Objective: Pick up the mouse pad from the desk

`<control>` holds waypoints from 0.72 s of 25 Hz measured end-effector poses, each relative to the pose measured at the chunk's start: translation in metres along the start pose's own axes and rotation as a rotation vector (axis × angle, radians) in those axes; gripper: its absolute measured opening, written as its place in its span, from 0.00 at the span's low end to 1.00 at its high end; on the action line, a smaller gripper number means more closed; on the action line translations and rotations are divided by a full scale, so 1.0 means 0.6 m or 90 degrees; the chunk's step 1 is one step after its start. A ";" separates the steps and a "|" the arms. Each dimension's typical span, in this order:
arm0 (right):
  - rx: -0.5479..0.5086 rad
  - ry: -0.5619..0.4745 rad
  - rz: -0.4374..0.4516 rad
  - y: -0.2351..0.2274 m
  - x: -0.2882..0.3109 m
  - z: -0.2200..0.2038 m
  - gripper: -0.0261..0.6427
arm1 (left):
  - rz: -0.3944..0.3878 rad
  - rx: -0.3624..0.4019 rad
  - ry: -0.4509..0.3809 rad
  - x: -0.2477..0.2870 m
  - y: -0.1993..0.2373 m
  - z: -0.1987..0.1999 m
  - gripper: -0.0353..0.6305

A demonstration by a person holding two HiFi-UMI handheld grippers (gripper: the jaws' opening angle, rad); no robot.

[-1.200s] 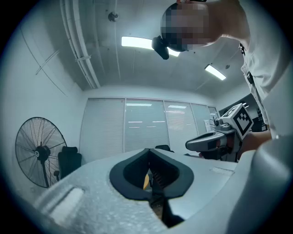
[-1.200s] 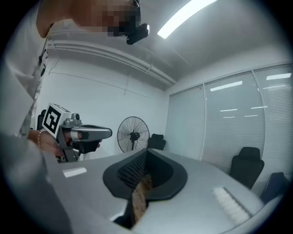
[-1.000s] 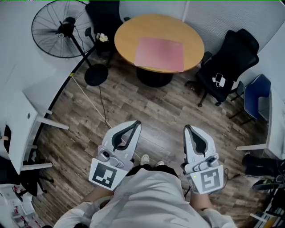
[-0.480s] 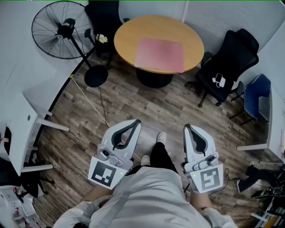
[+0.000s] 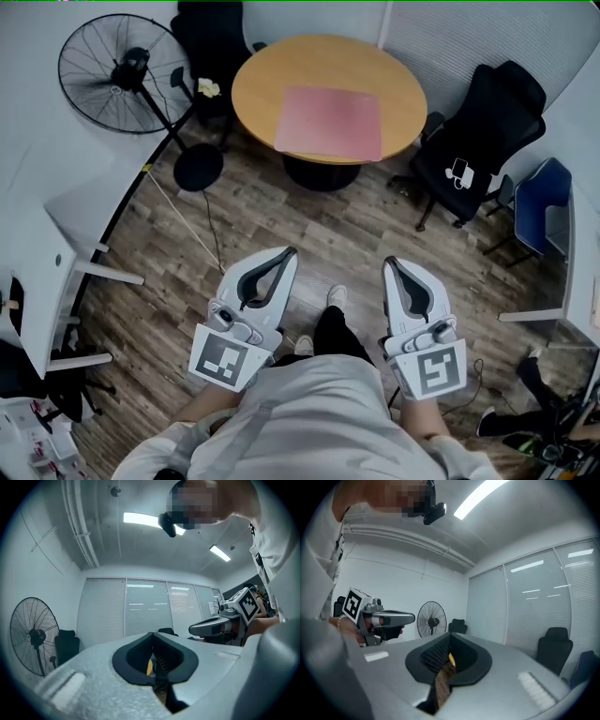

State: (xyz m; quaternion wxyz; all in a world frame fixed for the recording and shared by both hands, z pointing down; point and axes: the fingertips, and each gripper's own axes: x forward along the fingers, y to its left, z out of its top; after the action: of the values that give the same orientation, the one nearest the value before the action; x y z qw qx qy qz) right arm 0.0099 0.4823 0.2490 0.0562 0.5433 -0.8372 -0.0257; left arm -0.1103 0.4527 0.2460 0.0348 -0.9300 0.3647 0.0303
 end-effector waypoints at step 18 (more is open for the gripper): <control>0.001 0.021 0.006 -0.156 0.144 -0.031 0.05 | 0.019 -0.005 0.014 0.190 0.082 -0.023 0.06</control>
State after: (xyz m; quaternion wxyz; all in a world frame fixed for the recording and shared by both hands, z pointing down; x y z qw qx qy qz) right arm 0.0624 0.3656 0.2637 0.0697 0.5395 -0.8390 -0.0157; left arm -0.0600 0.3386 0.2482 0.0263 -0.9248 0.3790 0.0220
